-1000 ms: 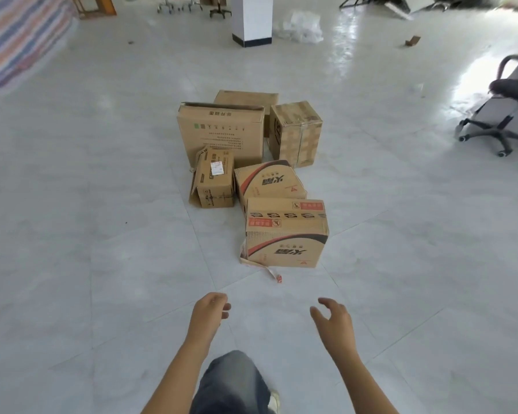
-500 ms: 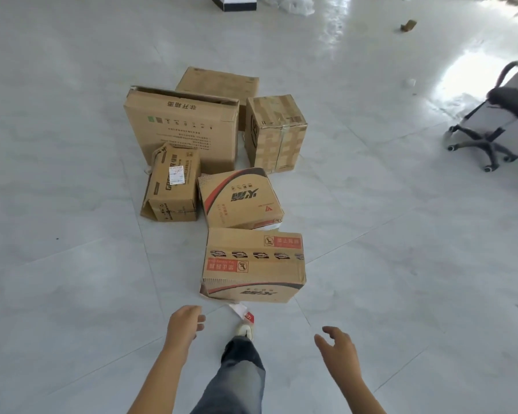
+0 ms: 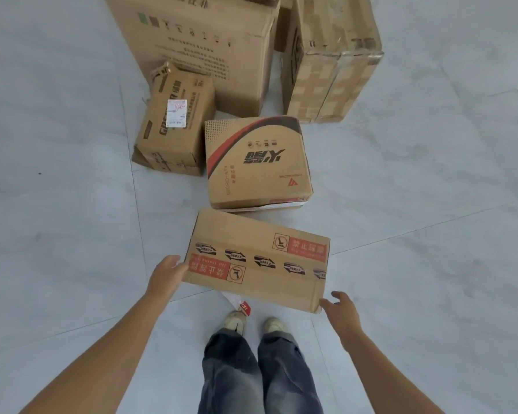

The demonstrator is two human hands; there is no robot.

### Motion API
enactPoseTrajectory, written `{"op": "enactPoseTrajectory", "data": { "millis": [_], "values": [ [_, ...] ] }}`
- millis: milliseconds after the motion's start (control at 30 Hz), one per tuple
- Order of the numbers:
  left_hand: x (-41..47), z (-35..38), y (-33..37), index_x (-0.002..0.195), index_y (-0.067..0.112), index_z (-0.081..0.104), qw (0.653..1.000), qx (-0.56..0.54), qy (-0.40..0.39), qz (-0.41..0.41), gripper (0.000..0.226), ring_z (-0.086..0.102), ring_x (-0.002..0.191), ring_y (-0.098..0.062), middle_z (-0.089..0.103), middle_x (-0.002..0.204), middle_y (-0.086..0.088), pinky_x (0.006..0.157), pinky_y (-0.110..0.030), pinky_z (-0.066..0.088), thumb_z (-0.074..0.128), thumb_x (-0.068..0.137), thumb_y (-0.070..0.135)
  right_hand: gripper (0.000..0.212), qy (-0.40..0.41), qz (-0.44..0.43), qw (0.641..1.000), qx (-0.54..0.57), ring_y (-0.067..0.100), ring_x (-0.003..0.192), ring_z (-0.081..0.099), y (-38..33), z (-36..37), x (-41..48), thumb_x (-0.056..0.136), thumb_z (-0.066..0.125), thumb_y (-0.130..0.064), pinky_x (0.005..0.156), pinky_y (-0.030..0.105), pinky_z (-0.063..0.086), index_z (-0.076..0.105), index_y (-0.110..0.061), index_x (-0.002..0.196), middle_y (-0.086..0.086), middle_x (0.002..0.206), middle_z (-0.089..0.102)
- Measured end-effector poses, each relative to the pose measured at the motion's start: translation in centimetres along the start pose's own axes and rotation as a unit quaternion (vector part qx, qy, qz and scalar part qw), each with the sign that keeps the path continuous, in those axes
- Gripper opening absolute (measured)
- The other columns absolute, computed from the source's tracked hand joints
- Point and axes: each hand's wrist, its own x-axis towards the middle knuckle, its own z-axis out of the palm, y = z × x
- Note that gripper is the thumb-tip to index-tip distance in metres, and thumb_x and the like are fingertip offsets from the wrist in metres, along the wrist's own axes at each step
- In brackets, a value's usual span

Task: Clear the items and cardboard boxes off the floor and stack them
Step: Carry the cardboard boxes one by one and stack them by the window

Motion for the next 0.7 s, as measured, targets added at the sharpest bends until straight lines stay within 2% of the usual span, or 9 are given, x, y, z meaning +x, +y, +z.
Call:
{"op": "enactPoseTrajectory", "data": {
  "millis": [67,133,233,367,433,467,567,600,700],
  "values": [
    [4.3,1.3,-1.6,0.141,0.007,0.037,0.999,0.003,0.013,-0.036,0.052,0.036,0.133,-0.029,0.036,0.147,-0.014,0.105,-0.036,0.029,0.053,0.093,0.018,0.057,-0.008,0.017,1.000,0.010,0.030,0.111,0.051,0.2,1.0,4.6,0.092,0.053,-0.017,0.084,0.034,0.040,0.029,-0.009,0.143,0.016,0.138,0.045],
    [7.9,2.5,-3.0,0.145,0.009,0.029,0.998,0.009,0.028,-0.054,0.061,0.032,0.136,-0.029,0.031,0.150,-0.014,0.108,-0.038,0.028,0.056,0.092,0.017,0.062,-0.016,0.036,0.999,0.033,0.032,0.121,0.046,0.5,2.1,8.8,0.091,0.054,-0.014,0.092,0.038,0.039,0.025,-0.009,0.145,0.017,0.140,0.042],
    [12.1,4.3,-4.7,0.147,0.011,0.025,0.998,0.005,0.032,-0.060,0.066,0.034,0.135,-0.029,0.030,0.150,-0.013,0.105,-0.039,0.031,0.058,0.090,0.015,0.055,-0.029,0.056,0.996,0.064,0.029,0.103,0.048,0.7,3.4,13.4,0.090,0.055,-0.010,0.084,0.037,0.038,0.031,-0.006,0.140,0.014,0.126,0.049],
    [14.7,6.2,-5.8,0.136,0.006,0.038,0.995,-0.032,-0.012,-0.092,0.053,0.052,0.103,-0.024,0.053,0.128,-0.012,0.076,-0.029,0.042,0.060,0.087,0.006,0.027,-0.044,0.070,0.991,0.104,0.027,0.092,0.054,1.3,4.8,17.1,0.084,0.064,-0.009,0.079,0.037,0.042,0.049,-0.012,0.106,0.012,0.111,0.057],
    [15.2,6.6,-6.6,0.131,0.007,0.042,0.993,-0.055,-0.013,-0.099,0.051,0.054,0.100,-0.023,0.058,0.120,-0.010,0.081,-0.032,0.042,0.063,0.084,0.005,0.016,-0.040,0.077,0.989,0.119,0.023,0.081,0.056,1.9,5.3,17.8,0.083,0.063,-0.004,0.075,0.037,0.043,0.053,-0.013,0.091,0.009,0.096,0.060],
    [15.2,6.6,-6.9,0.129,0.008,0.044,0.993,-0.066,-0.011,-0.099,0.050,0.056,0.099,-0.024,0.059,0.118,-0.010,0.081,-0.033,0.043,0.064,0.083,0.005,0.017,-0.040,0.079,0.988,0.127,0.023,0.081,0.057,1.8,5.4,17.6,0.081,0.064,-0.004,0.073,0.037,0.044,0.055,-0.012,0.094,0.009,0.095,0.061],
    [14.1,6.5,-6.7,0.121,0.012,0.048,0.990,-0.111,-0.001,-0.086,0.041,0.056,0.096,-0.022,0.061,0.110,-0.006,0.068,-0.028,0.043,0.063,0.084,0.003,0.063,-0.034,0.076,0.987,0.137,0.031,0.096,0.060,1.8,5.2,17.3,0.060,0.071,-0.022,0.077,0.041,0.052,0.050,-0.009,0.118,0.013,0.111,0.060],
    [13.4,6.3,-6.2,0.119,0.015,0.048,0.989,-0.122,0.003,-0.078,0.038,0.056,0.095,-0.021,0.061,0.106,-0.004,0.067,-0.026,0.043,0.062,0.085,0.003,0.070,-0.031,0.068,0.988,0.135,0.032,0.098,0.059,1.9,4.8,17.4,0.056,0.070,-0.025,0.078,0.042,0.053,0.048,-0.010,0.120,0.013,0.113,0.059],
    [10.7,4.7,-4.7,0.113,0.020,0.050,0.988,-0.143,0.013,-0.051,0.033,0.057,0.089,-0.016,0.061,0.094,0.004,0.068,-0.026,0.043,0.061,0.086,0.006,0.064,-0.037,0.047,0.990,0.125,0.030,0.097,0.059,0.1,2.8,15.3,0.062,0.071,-0.026,0.069,0.035,0.050,0.048,-0.009,0.119,0.012,0.115,0.058]
  ]
}}
